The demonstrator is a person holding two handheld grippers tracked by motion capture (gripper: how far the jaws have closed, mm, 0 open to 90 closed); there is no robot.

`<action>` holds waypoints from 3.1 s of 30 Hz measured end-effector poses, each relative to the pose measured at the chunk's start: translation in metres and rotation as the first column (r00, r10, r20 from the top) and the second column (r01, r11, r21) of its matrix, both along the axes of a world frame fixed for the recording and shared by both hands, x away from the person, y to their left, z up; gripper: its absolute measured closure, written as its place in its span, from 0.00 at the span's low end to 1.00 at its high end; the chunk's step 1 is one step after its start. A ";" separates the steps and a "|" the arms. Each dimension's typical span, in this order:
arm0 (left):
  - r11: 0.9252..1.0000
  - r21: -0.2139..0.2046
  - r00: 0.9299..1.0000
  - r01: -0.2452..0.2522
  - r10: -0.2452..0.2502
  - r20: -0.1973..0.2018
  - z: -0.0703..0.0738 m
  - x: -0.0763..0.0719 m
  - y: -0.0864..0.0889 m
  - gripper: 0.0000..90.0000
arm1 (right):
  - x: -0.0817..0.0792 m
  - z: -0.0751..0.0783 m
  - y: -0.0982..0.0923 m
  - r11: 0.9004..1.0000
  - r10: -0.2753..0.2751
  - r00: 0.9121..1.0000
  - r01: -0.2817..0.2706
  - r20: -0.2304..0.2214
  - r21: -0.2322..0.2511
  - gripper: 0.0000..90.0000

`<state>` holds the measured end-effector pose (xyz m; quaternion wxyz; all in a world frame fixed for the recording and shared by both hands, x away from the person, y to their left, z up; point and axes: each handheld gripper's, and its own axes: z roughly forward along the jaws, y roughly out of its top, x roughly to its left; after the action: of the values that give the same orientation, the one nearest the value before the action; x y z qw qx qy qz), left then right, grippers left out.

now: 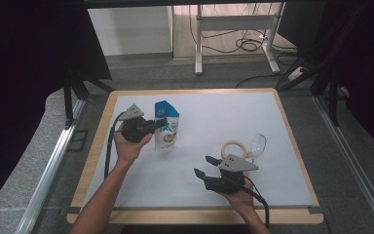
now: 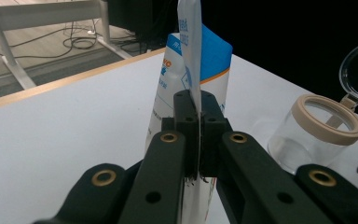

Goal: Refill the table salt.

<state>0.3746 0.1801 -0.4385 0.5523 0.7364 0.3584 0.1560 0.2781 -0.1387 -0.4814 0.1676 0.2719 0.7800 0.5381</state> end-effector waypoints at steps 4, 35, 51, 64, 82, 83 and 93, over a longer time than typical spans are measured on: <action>1.000 -0.006 1.000 0.006 -0.006 -0.004 -0.001 -0.002 -0.001 1.00 | 0.003 -0.002 0.003 1.000 0.000 1.000 0.000 -0.004 -0.007 0.44; 1.000 -0.008 1.000 0.028 -0.028 0.005 0.002 -0.015 -0.008 1.00 | 0.012 -0.011 0.018 0.999 -0.005 1.000 0.004 -0.019 -0.038 0.44; 0.999 -0.018 0.999 0.047 -0.047 0.007 0.004 -0.021 -0.013 1.00 | 0.015 -0.016 0.026 0.999 0.000 0.999 -0.001 -0.035 -0.047 0.44; 0.996 -0.033 0.996 0.086 -0.085 0.010 0.008 -0.029 -0.021 1.00 | 0.013 -0.019 0.027 0.998 -0.004 0.999 0.001 -0.037 -0.061 0.43; 0.987 -0.046 0.988 0.152 -0.152 0.021 0.018 -0.047 -0.036 1.00 | 0.014 -0.030 0.035 0.994 -0.024 0.999 0.019 -0.049 -0.106 0.41; 0.987 -0.046 0.988 0.155 -0.155 0.022 0.019 -0.048 -0.037 1.00 | 0.014 -0.031 0.037 0.993 -0.032 0.998 0.026 -0.048 -0.115 0.41; 0.980 -0.055 0.981 0.191 -0.189 0.031 0.026 -0.060 -0.044 1.00 | 0.016 -0.040 0.045 0.986 -0.088 0.996 0.083 -0.028 -0.142 0.40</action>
<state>0.3144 0.1356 -0.4125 0.5903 0.7488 0.2837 0.1018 0.2937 -0.0940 -0.5216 0.1960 0.3017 0.8063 0.4696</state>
